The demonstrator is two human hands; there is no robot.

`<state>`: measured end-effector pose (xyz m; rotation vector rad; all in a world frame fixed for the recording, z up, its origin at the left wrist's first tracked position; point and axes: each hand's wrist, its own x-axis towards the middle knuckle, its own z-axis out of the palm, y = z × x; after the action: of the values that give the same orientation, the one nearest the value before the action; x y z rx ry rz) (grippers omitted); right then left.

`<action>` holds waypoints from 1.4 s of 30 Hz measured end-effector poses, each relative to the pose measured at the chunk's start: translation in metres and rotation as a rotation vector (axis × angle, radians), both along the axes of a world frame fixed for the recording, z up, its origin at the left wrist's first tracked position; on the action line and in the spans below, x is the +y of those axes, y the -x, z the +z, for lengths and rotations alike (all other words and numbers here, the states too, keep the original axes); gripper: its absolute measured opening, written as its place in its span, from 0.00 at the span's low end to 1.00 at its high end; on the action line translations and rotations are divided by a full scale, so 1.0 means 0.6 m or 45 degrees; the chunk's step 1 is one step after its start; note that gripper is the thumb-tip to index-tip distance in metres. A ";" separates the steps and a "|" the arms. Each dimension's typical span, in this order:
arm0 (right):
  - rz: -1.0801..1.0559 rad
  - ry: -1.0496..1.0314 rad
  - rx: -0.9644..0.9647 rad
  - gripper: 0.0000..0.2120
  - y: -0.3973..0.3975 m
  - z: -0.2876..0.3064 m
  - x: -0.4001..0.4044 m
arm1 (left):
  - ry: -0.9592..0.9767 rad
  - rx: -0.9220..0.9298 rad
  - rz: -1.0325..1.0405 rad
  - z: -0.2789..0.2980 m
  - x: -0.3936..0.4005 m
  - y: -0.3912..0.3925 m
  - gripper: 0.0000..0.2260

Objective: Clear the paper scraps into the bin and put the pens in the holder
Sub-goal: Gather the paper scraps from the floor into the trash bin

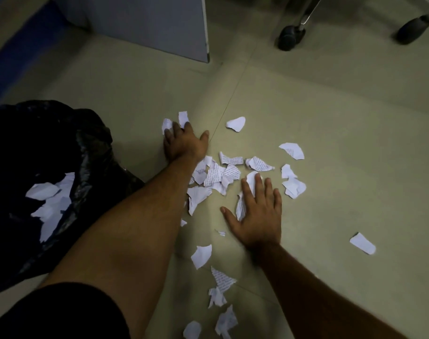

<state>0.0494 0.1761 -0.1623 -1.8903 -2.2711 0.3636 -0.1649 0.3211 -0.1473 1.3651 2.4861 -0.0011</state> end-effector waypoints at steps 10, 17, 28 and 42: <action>-0.048 -0.048 0.150 0.41 0.001 0.002 -0.001 | -0.352 0.253 -0.540 0.043 -0.020 -0.154 0.17; -0.097 -0.143 0.298 0.46 -0.003 -0.007 -0.003 | -0.101 -0.005 -0.932 0.012 -0.025 -0.129 0.26; -0.016 -0.125 0.245 0.42 -0.008 -0.004 -0.005 | -0.225 0.016 -0.420 0.023 -0.178 -0.064 0.25; 0.031 -0.180 0.157 0.33 -0.007 -0.013 -0.009 | -0.131 0.117 -0.086 0.007 -0.286 -0.028 0.26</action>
<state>0.0539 0.1706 -0.1703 -1.7241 -2.1801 0.3051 -0.1481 0.1497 -0.1429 1.5228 2.5453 0.0517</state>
